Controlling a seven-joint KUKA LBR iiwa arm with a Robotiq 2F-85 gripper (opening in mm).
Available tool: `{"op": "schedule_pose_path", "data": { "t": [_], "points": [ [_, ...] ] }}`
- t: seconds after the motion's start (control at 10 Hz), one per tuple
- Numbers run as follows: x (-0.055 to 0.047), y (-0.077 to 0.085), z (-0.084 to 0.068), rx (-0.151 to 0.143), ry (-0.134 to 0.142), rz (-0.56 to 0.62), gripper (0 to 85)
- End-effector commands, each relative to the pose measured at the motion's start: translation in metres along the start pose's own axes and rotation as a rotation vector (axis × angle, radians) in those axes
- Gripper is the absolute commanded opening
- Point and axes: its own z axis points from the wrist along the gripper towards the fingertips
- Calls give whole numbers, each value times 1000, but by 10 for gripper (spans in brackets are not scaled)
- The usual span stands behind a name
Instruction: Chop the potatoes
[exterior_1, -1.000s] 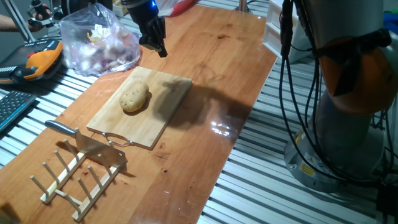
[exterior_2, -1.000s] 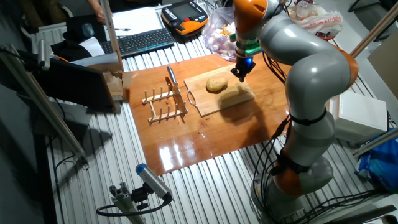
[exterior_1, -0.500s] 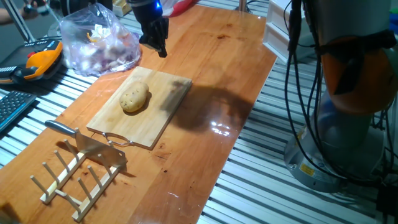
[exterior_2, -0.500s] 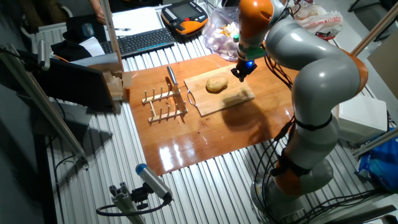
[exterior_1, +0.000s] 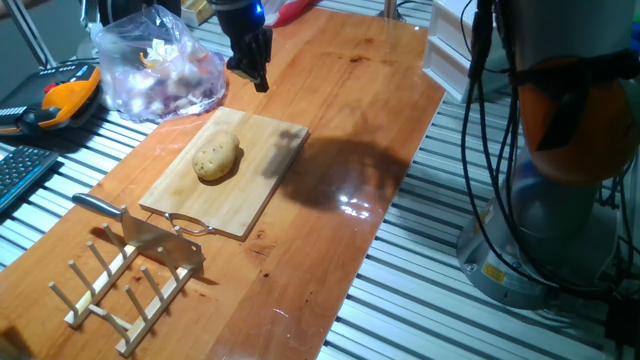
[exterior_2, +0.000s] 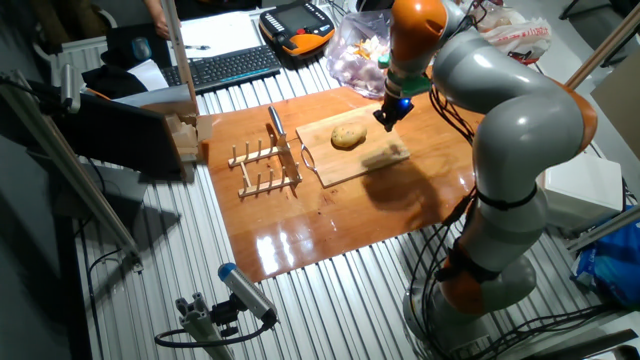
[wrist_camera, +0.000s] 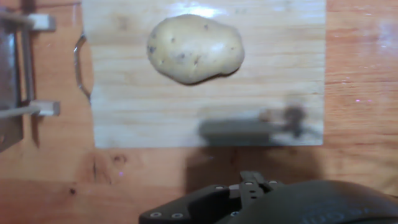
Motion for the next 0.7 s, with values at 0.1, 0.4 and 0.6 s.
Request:
{"op": "schedule_pose_path", "data": {
  "t": [0.1,0.4,0.6],
  "points": [
    [0,0,0,-37,-10,24,0],
    [-30,58,-17,-146,1,93,0],
    [-50,115,-31,-167,12,137,0]
  ]
}}
